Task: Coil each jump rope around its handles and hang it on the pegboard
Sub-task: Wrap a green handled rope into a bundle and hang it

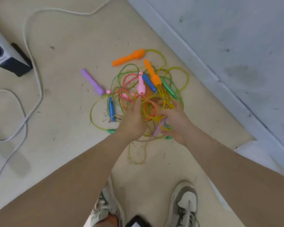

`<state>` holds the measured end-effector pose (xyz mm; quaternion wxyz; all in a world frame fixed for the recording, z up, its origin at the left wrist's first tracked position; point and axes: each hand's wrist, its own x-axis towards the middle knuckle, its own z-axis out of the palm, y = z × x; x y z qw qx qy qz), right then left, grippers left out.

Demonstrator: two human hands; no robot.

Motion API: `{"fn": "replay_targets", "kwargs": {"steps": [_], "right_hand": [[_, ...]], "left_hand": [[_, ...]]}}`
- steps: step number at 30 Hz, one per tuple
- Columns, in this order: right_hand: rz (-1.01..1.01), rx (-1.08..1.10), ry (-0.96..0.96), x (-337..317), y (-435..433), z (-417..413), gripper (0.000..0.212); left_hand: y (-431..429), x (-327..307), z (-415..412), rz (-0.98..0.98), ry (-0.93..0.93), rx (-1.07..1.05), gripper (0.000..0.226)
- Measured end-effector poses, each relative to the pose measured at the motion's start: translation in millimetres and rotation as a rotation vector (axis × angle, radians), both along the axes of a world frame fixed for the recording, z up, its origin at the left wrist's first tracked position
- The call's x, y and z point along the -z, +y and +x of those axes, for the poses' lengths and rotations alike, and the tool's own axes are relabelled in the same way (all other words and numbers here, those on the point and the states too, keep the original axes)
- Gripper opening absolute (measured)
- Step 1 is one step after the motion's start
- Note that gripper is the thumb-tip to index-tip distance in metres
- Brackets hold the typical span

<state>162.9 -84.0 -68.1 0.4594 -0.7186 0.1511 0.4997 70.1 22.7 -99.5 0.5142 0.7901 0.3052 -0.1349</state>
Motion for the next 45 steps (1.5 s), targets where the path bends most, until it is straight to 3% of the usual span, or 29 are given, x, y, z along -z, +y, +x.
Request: {"fn": "replay_targets", "kwargs": {"steps": [2, 4, 7, 12, 16, 18, 20, 22, 24, 26, 28, 31, 32, 34, 35, 38, 42, 45], "right_hand": [[0.075, 0.066, 0.141, 12.2, 5.6, 2.8, 0.011], [0.129, 0.069, 0.22, 11.5, 14.3, -0.4, 0.016], [0.171, 0.048, 0.01, -15.0, 28.6, -3.9, 0.012], [0.435, 0.002, -0.326, -153.1, 59.6, 6.9, 0.013], [0.809, 0.122, -0.496, -287.8, 59.0, 11.8, 0.013], [0.881, 0.125, -0.642, -329.0, 44.7, 13.3, 0.018], [0.762, 0.103, -0.851, -339.2, 27.8, 13.5, 0.023], [0.488, 0.043, -0.986, -318.1, 8.5, 15.8, 0.027], [0.207, -0.154, -0.925, -284.2, -9.9, 13.8, 0.038], [-0.029, -0.439, -0.723, -260.5, -25.3, 7.1, 0.067], [0.02, -0.549, -0.633, -262.3, -29.5, -3.0, 0.089], [0.495, -0.472, -0.61, -277.3, -22.7, -10.8, 0.099], [0.592, -0.549, -0.603, -277.6, -18.6, -11.4, 0.094], [0.626, -0.714, -0.577, -274.2, -12.8, -13.4, 0.056], [0.572, -0.785, -0.542, -274.4, -10.7, -13.5, 0.037], [0.313, -0.911, -0.558, -263.9, -6.7, -9.4, 0.013], [-0.03, -1.075, -0.707, -239.8, -11.0, 3.2, 0.023], [-0.085, -0.934, -0.798, -235.4, -13.7, 14.5, 0.031]], "left_hand": [[-2.4, 11.7, 8.1, -0.186, -0.003, -0.028, 0.072], [-8.6, 11.1, 7.7, -0.346, 0.011, -0.091, 0.058], [-15.6, -10.9, -5.1, -0.37, -0.068, -0.194, 0.019], [-4.1, -110.2, -9.9, -0.295, -0.223, -0.312, 0.009], [9.3, -202.5, -20.8, -0.313, -0.355, -0.499, 0.017], [10.4, -235.9, -33.1, -0.25, -0.393, -0.561, 0.016], [11.4, -261.9, -42.5, -0.153, -0.426, -0.589, 0.005], [11.7, -289.5, -43.5, -0.051, -0.448, -0.547, 0.018], [11.4, -322.8, -39.3, 0.029, -0.49, -0.496, 0.024], [9.2, -355.1, -31.2, 0.094, -0.553, -0.453, 0.029], [2.7, -377.1, -23.0, 0.096, -0.609, -0.419, 0.036], [-17.5, -388.4, -15.0, 0.024, -0.652, -0.336, 0.044], [-24.7, -386.6, -13.8, -0.009, -0.67, -0.311, 0.043], [-33.4, -380.4, -13.5, -0.082, -0.699, -0.292, 0.042], [-34.1, -377.7, -13.8, -0.118, -0.718, -0.305, 0.041], [-22.5, -376.9, -17.3, -0.2, -0.789, -0.407, 0.042], [7.5, -406.3, -37.2, -0.315, -1.052, -0.56, 0.047], [30.5, -428.1, -54.6, -0.285, -1.178, -0.617, 0.046]]}}
